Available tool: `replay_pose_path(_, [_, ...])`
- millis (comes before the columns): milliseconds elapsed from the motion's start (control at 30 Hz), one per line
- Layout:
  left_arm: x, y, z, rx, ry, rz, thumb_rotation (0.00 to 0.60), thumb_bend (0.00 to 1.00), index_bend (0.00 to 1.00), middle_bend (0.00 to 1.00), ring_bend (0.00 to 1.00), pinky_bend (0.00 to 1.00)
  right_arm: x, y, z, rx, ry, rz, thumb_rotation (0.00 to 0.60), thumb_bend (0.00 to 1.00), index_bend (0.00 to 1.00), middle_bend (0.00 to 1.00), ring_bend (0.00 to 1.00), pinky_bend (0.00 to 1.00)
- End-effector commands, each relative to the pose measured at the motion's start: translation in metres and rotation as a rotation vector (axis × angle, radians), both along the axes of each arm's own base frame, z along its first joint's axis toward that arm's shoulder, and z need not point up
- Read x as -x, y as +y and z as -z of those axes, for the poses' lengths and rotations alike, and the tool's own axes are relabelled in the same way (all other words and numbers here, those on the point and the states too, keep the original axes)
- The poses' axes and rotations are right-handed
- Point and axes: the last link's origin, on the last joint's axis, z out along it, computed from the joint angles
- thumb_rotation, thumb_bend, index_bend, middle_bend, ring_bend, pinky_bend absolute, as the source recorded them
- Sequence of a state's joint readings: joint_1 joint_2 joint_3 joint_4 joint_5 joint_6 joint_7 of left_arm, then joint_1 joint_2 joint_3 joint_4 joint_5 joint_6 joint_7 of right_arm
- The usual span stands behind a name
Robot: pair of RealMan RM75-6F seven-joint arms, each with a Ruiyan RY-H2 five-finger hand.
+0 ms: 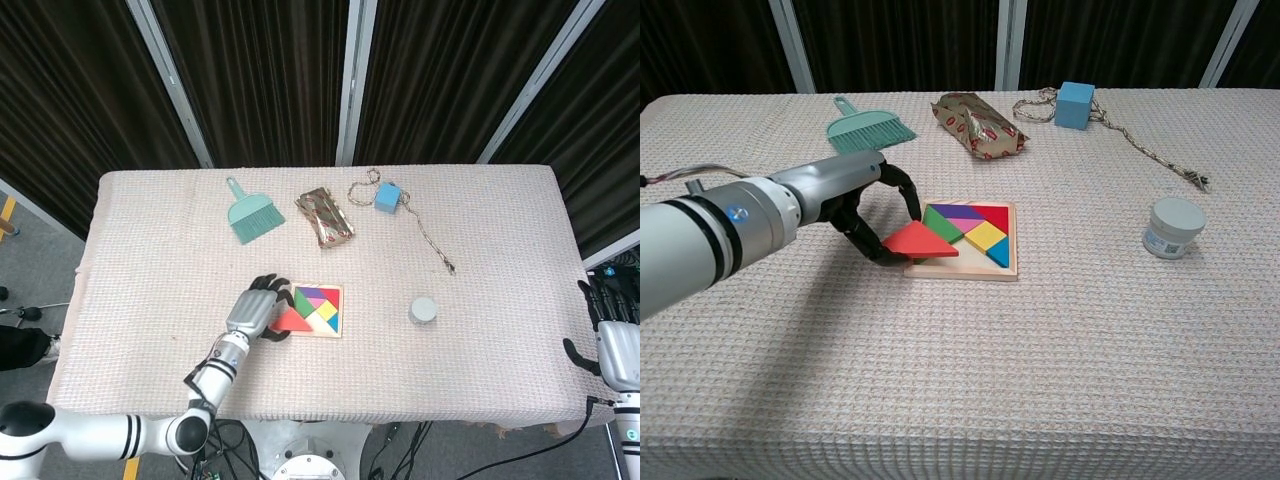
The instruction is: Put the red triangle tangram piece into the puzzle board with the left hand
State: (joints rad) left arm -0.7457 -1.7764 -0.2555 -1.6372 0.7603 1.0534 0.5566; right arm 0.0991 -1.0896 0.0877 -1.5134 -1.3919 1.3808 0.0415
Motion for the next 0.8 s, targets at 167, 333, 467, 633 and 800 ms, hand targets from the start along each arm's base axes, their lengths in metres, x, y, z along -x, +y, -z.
replay_pose_path(167, [-0.007, 0.003, 0.006, 0.003, -0.003, 0.002, 0.6, 0.23, 0.43, 0.14, 0.0, 0.07, 0.001, 0.0, 0.0, 0.004, -0.002, 0.0, 0.6, 0.22, 0.0, 0.0, 0.0, 0.0])
replay_pose_path(333, [-0.011, 0.005, 0.01, 0.003, -0.008, -0.003, 0.6, 0.23, 0.43, 0.14, 0.0, 0.07, 0.001, 0.0, -0.001, 0.007, -0.003, 0.0, 0.6, 0.22, 0.0, 0.0, 0.0, 0.0])
replay_pose_path(467, [-0.012, 0.004, 0.014, 0.013, -0.005, -0.012, 0.6, 0.23, 0.43, 0.14, 0.0, 0.07, 0.002, 0.0, -0.002, 0.01, -0.005, 0.0, 0.6, 0.22, 0.0, 0.0, 0.0, 0.0])
replay_pose_path(633, [-0.013, 0.001, 0.017, 0.021, -0.01, -0.01, 0.6, 0.23, 0.4, 0.14, 0.0, 0.07, 0.003, 0.0, -0.001, 0.009, -0.006, 0.002, 0.6, 0.22, 0.0, 0.0, 0.0, 0.0])
replay_pose_path(800, [-0.014, 0.001, 0.017, 0.019, -0.014, -0.008, 0.6, 0.22, 0.38, 0.14, 0.0, 0.07, 0.003, 0.0, -0.001, 0.011, -0.008, 0.004, 0.6, 0.22, 0.0, 0.0, 0.0, 0.0])
